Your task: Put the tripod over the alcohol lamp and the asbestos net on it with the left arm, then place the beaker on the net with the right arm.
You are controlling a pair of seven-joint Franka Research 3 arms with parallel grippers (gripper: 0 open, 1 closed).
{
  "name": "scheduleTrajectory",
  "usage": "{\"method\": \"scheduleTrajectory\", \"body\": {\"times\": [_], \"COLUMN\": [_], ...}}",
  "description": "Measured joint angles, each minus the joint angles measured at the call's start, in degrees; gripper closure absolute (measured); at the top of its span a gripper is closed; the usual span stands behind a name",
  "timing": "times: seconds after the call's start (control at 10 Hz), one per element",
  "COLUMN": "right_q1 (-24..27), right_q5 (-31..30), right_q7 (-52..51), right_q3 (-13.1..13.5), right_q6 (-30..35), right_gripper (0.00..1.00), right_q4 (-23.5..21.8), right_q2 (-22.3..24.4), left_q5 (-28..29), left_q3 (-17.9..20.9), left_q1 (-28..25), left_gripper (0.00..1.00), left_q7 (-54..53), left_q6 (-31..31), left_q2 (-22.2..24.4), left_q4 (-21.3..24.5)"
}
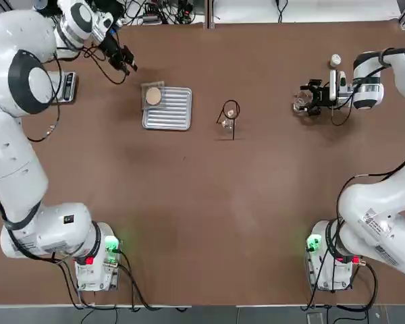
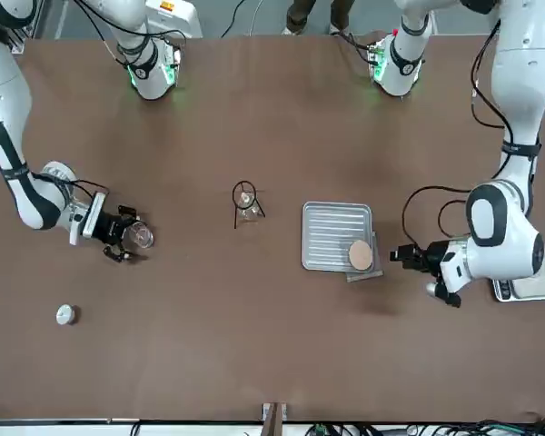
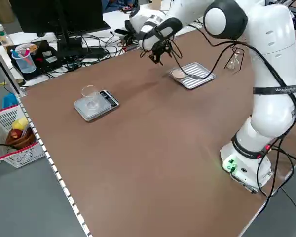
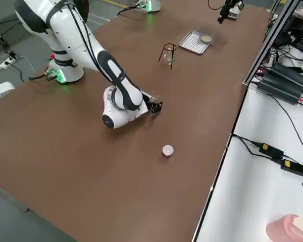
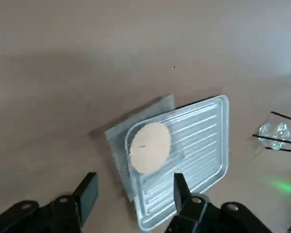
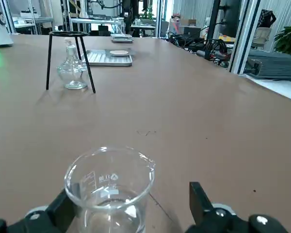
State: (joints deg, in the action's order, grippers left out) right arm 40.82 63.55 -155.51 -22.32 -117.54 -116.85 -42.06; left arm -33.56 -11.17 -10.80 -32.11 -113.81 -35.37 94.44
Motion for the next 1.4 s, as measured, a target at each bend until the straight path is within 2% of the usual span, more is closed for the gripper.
{"method": "scheduleTrajectory", "body": {"times": [0.2, 0.6, 1.4], "right_q1": [0.0, 0.01, 0.02], "right_q5": [0.01, 0.03, 0.06], "right_q7": [0.0, 0.01, 0.01], "right_q3": [0.0, 0.0, 0.01], "right_q6": [0.0, 0.0, 0.0], "right_gripper": [0.0, 0.0, 0.0], "right_q4": [0.0, 0.0, 0.0], "right_q2": [-0.01, -0.01, -0.01], "left_q5": [-6.78, -13.05, -13.97], "left_q3": [-0.14, -0.49, -0.86], "left_q1": [-1.89, -2.74, -0.81], "left_gripper": [0.28, 0.3, 0.3], "left_q7": [-8.78, -15.51, -16.14], "left_q6": [-0.01, -0.62, -6.85], "left_q2": [-2.37, -6.88, -9.02], "left_q4": [1.45, 1.5, 1.45]}}
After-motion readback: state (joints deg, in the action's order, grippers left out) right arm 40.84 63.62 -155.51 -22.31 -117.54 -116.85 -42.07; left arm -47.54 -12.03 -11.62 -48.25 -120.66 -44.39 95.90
